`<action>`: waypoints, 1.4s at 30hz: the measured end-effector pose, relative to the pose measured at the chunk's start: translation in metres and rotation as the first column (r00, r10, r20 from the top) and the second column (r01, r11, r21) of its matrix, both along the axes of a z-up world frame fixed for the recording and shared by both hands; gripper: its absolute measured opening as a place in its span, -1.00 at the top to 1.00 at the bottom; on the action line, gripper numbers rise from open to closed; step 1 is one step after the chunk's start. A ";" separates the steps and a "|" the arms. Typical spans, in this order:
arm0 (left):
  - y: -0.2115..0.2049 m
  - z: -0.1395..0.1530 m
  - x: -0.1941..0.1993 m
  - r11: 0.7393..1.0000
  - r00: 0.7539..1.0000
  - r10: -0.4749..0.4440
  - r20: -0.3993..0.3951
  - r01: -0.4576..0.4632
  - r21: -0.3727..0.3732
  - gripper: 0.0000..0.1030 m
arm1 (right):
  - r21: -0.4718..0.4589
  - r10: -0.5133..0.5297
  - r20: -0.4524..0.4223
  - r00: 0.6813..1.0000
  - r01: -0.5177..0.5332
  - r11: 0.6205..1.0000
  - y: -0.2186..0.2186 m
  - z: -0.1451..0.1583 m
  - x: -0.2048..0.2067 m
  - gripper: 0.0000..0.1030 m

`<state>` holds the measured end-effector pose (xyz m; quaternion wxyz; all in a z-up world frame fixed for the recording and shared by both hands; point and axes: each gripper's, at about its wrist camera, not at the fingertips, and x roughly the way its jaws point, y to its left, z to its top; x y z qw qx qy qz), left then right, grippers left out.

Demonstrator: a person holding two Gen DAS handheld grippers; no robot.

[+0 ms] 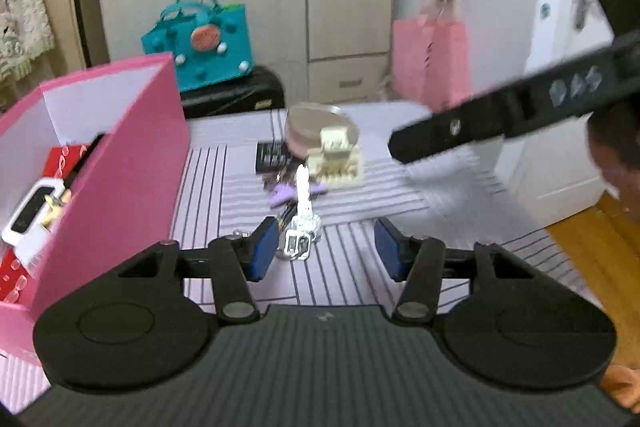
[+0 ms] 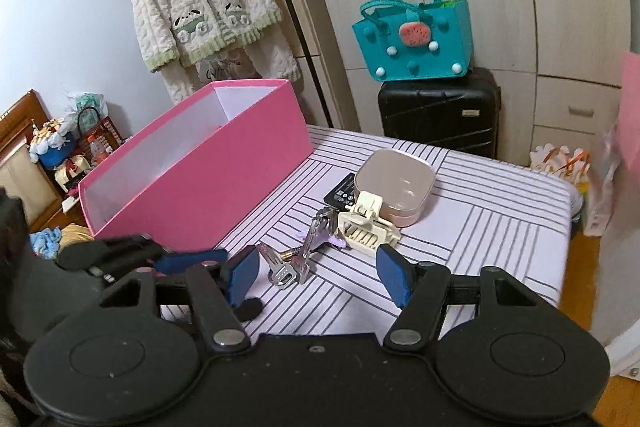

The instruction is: Organize rigid objects

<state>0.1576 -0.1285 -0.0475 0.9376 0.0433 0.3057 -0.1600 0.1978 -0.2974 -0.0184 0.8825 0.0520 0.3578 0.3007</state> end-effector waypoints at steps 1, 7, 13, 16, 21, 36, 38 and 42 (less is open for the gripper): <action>-0.002 -0.006 0.005 1.000 1.000 0.013 -0.010 -0.013 0.002 0.11 | 0.005 0.006 -0.005 1.000 -0.006 1.000 0.001 -0.002 0.003 -0.25; -0.022 -0.022 0.029 0.994 0.994 0.104 0.046 -0.105 0.026 0.13 | 0.028 0.034 -0.011 0.999 -0.034 0.999 0.010 -0.006 0.020 -0.18; -0.023 -0.035 0.045 0.986 0.989 0.147 0.014 -0.148 0.075 0.30 | 0.016 0.030 0.008 1.000 -0.030 0.999 0.012 -0.006 0.025 -0.18; -0.025 -0.038 0.040 0.967 0.984 0.164 0.067 -0.174 0.187 0.61 | 0.027 0.025 -0.010 1.000 -0.025 0.999 0.009 -0.010 0.032 -0.18; -0.011 -0.034 0.033 0.983 0.992 0.127 0.019 -0.128 0.131 0.61 | 0.023 0.031 -0.023 0.999 -0.031 0.999 0.011 -0.016 0.043 -0.09; 0.000 -0.030 0.024 0.988 0.991 0.125 -0.041 -0.121 0.093 0.61 | -0.203 0.129 -0.067 0.989 -0.140 0.969 0.091 -0.034 0.080 0.54; 0.001 -0.029 0.024 0.988 0.991 0.126 -0.052 -0.121 0.092 0.61 | -0.213 0.116 -0.063 0.991 -0.127 0.969 0.095 -0.036 0.085 0.53; 0.001 -0.029 0.024 0.988 0.990 0.127 -0.064 -0.121 0.090 0.61 | -0.236 0.107 -0.083 0.991 -0.123 0.964 0.101 -0.035 0.085 0.47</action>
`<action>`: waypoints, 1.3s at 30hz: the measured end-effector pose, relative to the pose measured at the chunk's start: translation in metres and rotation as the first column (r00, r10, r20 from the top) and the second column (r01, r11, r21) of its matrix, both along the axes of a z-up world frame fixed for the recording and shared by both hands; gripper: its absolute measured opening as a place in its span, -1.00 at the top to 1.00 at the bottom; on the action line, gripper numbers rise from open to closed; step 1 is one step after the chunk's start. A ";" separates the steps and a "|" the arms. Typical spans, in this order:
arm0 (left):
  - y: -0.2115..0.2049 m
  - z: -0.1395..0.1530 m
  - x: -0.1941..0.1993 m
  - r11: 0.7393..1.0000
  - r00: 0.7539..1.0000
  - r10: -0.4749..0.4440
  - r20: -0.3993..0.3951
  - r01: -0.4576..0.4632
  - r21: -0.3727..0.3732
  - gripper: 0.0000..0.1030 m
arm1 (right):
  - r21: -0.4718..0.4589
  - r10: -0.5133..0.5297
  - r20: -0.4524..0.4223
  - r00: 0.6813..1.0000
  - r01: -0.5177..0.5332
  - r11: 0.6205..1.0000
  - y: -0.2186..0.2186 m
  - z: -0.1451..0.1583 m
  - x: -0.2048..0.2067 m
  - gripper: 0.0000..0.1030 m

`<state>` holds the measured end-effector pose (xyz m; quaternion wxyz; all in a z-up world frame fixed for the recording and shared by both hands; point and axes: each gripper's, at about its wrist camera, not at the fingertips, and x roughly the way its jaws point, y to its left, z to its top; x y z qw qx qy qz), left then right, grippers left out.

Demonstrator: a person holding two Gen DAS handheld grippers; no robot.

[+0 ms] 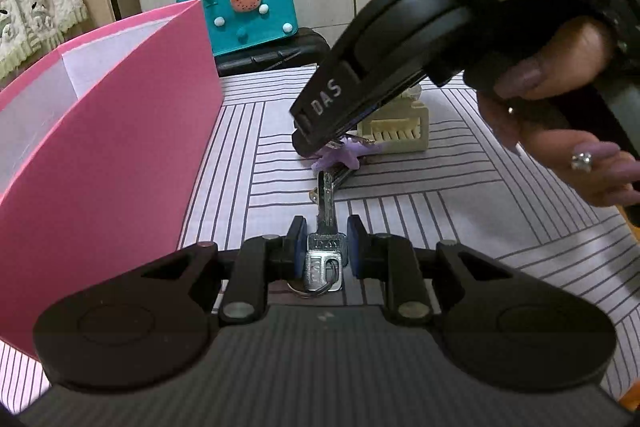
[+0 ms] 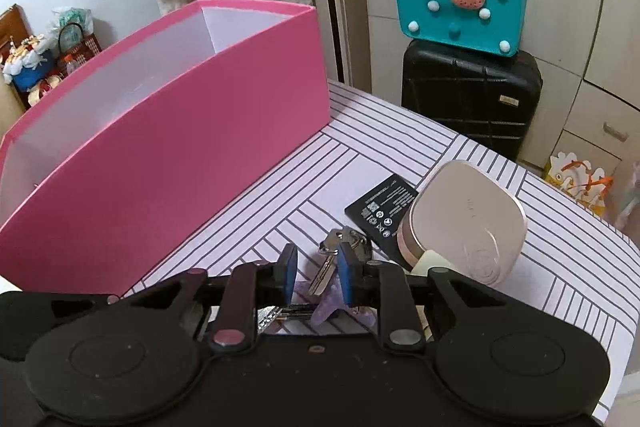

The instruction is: Organize rigid objects

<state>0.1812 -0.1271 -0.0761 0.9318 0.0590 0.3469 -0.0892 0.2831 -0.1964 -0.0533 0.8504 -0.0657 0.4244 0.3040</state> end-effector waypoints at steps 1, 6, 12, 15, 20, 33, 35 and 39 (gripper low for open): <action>0.000 0.000 0.000 1.000 1.000 0.001 -0.002 -0.001 -0.001 0.61 | -0.007 -0.010 -0.003 1.000 0.010 1.000 0.001 0.000 0.000 0.46; 0.001 0.000 -0.002 1.000 1.000 0.005 -0.002 -0.005 -0.011 0.61 | -0.001 -0.041 0.032 0.999 0.041 0.999 0.003 0.007 -0.006 0.31; 0.002 -0.001 0.000 1.000 1.000 0.005 0.004 -0.005 -0.011 0.61 | -0.093 -0.038 0.019 0.999 0.039 0.995 0.016 0.003 0.003 0.29; 0.003 -0.001 0.001 1.000 1.000 0.000 -0.001 0.000 -0.018 0.61 | -0.182 -0.017 0.024 1.000 0.021 0.983 0.027 -0.001 0.005 0.28; 0.002 -0.002 0.000 1.000 1.000 0.000 0.007 0.000 -0.008 0.61 | -0.196 -0.037 0.013 0.999 0.039 0.980 0.030 -0.004 0.014 0.29; 0.011 0.004 -0.010 0.997 1.000 -0.007 0.010 0.007 -0.073 0.62 | 0.043 -0.109 0.078 0.991 0.106 0.993 -0.010 0.021 -0.016 0.77; 0.013 0.011 -0.016 0.996 0.999 -0.014 0.038 0.017 -0.088 0.62 | 0.053 -0.112 0.100 0.989 0.107 0.993 -0.014 0.028 -0.024 0.77; 0.019 0.016 -0.019 0.990 0.999 -0.041 0.025 0.044 -0.135 0.62 | 0.068 -0.106 0.121 0.987 0.098 0.993 -0.021 0.038 -0.045 0.77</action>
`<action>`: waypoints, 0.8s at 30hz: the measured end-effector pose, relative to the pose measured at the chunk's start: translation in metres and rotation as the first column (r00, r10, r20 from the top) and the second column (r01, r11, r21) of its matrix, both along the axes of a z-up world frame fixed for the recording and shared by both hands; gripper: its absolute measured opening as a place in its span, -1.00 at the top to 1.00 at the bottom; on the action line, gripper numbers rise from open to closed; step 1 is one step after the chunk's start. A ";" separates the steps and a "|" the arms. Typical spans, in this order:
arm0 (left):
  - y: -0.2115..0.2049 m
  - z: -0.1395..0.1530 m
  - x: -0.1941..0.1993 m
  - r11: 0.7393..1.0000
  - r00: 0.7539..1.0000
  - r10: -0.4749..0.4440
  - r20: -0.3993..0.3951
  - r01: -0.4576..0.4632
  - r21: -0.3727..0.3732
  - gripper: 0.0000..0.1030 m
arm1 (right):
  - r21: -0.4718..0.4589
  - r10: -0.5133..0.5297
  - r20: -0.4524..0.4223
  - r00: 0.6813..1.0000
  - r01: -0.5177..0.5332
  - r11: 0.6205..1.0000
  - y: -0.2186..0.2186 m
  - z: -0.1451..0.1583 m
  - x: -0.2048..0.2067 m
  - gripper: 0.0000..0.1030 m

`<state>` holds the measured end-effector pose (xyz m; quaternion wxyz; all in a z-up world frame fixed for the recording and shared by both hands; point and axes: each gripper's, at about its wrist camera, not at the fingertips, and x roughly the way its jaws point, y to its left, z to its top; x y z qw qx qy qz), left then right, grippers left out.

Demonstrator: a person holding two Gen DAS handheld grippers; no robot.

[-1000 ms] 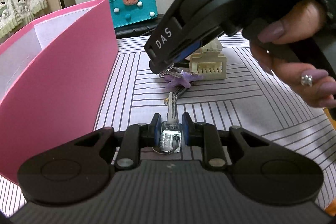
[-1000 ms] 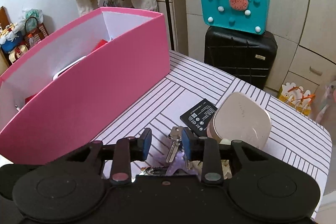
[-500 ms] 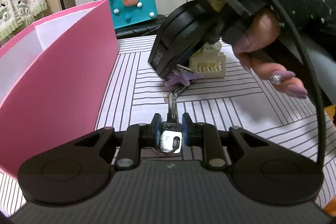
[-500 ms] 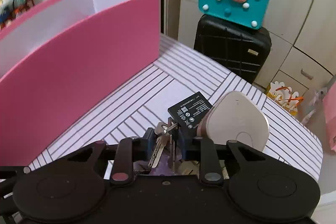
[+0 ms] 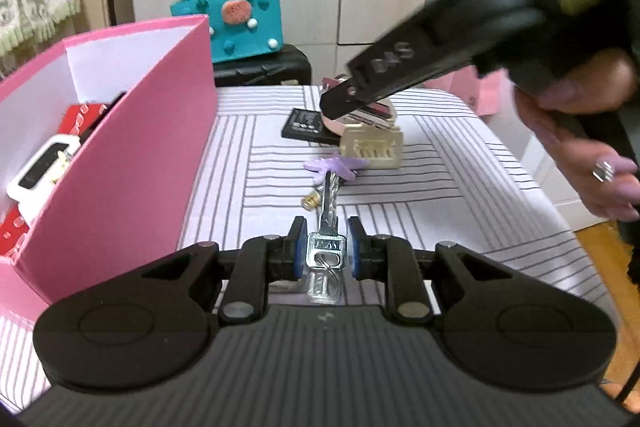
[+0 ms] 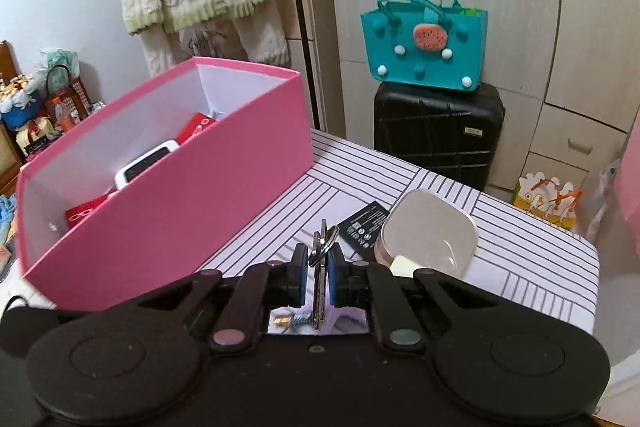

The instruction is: Organize rigid objects

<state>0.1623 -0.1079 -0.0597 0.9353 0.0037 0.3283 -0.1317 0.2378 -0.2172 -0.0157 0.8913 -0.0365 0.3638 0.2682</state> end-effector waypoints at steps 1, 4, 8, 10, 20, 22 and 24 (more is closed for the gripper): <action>0.003 0.000 0.000 1.000 1.000 -0.005 -0.013 0.004 -0.019 0.62 | 0.003 0.001 0.000 1.000 -0.001 1.000 -0.003 0.001 -0.005 0.77; 0.010 0.002 0.003 0.997 0.998 -0.026 -0.049 0.022 -0.076 0.62 | 0.011 -0.011 -0.010 1.000 0.011 1.000 -0.010 -0.002 -0.019 0.77; 0.017 0.007 0.003 0.991 0.995 -0.058 -0.077 0.048 -0.124 0.62 | 0.025 -0.029 -0.035 0.999 0.030 0.999 -0.021 -0.008 -0.029 0.77; 0.019 0.011 0.003 0.987 0.993 -0.083 -0.090 0.069 -0.148 0.63 | 0.022 -0.047 -0.050 0.998 0.049 0.999 -0.025 -0.011 -0.035 0.77; 0.022 0.032 0.005 0.981 0.986 -0.138 -0.092 0.123 -0.150 0.95 | 0.031 -0.020 -0.108 0.994 0.023 0.999 -0.032 -0.023 -0.058 0.77; 0.022 0.033 0.006 0.984 0.988 -0.130 -0.087 0.117 -0.133 0.98 | 0.034 -0.023 -0.109 0.994 0.027 0.999 -0.034 -0.025 -0.060 0.77; 0.023 0.031 0.008 0.986 0.988 -0.121 -0.093 0.108 -0.126 0.98 | 0.037 -0.033 -0.109 0.993 0.038 0.999 -0.037 -0.027 -0.062 0.77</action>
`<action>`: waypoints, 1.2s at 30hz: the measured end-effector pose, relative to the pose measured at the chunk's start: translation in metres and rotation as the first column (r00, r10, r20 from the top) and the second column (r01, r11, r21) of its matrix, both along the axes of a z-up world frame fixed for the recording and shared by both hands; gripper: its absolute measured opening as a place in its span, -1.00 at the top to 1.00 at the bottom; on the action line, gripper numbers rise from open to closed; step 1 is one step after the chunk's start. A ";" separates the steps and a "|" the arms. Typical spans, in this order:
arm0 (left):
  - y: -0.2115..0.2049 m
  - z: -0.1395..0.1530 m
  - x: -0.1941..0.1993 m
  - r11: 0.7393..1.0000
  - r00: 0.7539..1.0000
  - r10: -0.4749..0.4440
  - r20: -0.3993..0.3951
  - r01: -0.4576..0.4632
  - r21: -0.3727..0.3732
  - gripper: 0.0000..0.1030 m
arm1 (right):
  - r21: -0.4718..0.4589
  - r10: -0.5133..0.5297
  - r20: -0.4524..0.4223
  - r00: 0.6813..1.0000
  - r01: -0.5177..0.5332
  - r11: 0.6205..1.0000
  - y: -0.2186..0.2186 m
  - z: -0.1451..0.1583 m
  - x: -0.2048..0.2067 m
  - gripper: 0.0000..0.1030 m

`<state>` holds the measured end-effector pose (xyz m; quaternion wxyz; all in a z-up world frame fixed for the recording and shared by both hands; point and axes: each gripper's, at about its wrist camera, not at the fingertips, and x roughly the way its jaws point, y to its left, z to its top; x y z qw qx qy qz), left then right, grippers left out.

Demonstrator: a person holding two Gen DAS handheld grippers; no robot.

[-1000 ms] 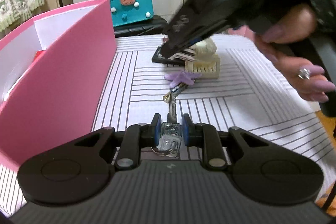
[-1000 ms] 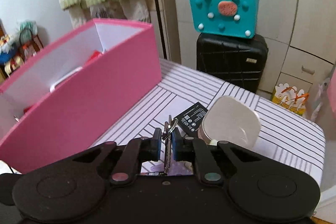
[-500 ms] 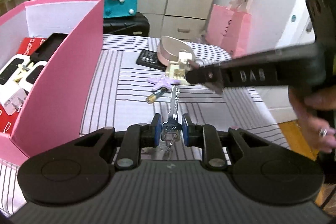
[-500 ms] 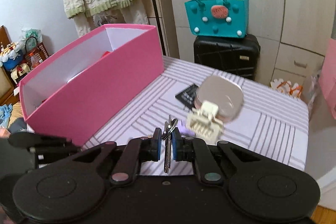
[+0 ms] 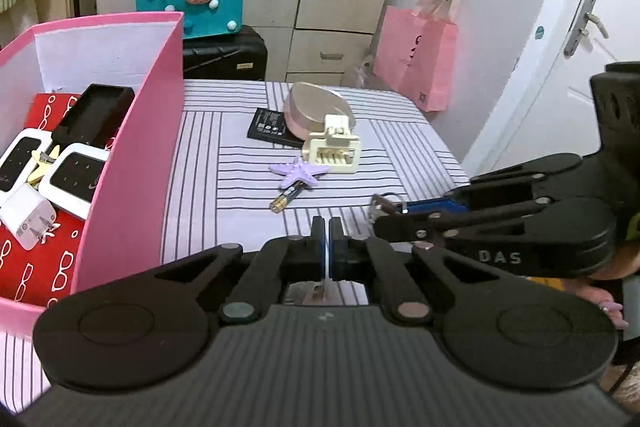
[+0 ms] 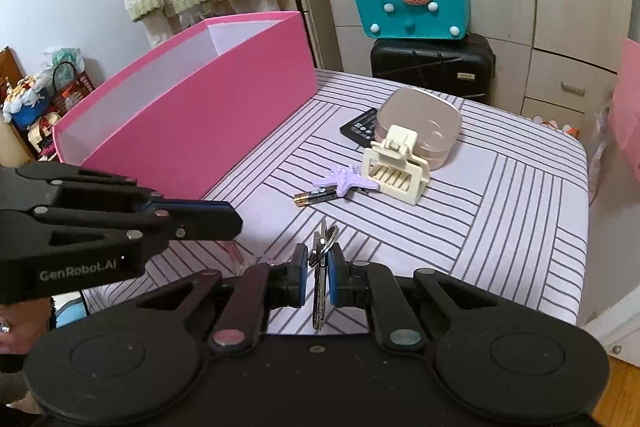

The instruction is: Organize rigid objects

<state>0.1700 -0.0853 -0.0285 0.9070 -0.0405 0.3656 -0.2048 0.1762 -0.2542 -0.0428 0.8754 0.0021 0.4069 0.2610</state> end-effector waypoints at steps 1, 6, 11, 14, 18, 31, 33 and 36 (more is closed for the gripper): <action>0.000 -0.001 0.000 1.000 1.000 0.006 -0.002 -0.006 0.002 0.98 | 0.001 -0.002 0.001 1.000 0.002 1.000 -0.001 -0.001 0.000 0.77; 0.004 -0.008 -0.004 1.000 1.000 0.014 -0.022 -0.013 0.023 0.92 | 0.005 -0.008 0.004 1.000 0.008 1.000 -0.006 -0.004 -0.003 0.76; -0.002 -0.020 -0.015 0.997 1.000 -0.005 -0.019 0.007 0.077 0.82 | 0.011 0.001 0.002 1.000 -0.001 1.000 -0.008 -0.006 -0.005 0.76; -0.007 -0.025 -0.018 0.995 1.000 -0.027 -0.015 0.028 0.092 0.68 | 0.016 0.007 0.003 1.000 -0.007 1.000 -0.008 -0.008 -0.006 0.76; -0.015 -0.033 -0.019 0.989 1.000 -0.023 0.006 0.022 0.146 0.46 | 0.020 0.014 0.002 1.000 -0.014 1.000 -0.008 -0.009 -0.006 0.76; -0.024 -0.052 -0.018 0.982 0.997 -0.011 0.082 -0.005 0.187 0.94 | 0.030 0.026 -0.020 0.999 -0.025 0.999 -0.011 -0.019 -0.003 0.76; -0.022 -0.050 -0.019 0.986 0.998 -0.005 0.065 -0.006 0.166 0.95 | 0.029 0.021 -0.025 0.999 -0.021 0.999 -0.011 -0.021 -0.002 0.75; -0.019 -0.047 -0.018 0.990 0.999 -0.002 0.048 -0.005 0.142 0.95 | 0.032 0.015 -0.033 0.999 -0.014 0.999 -0.011 -0.022 0.000 0.75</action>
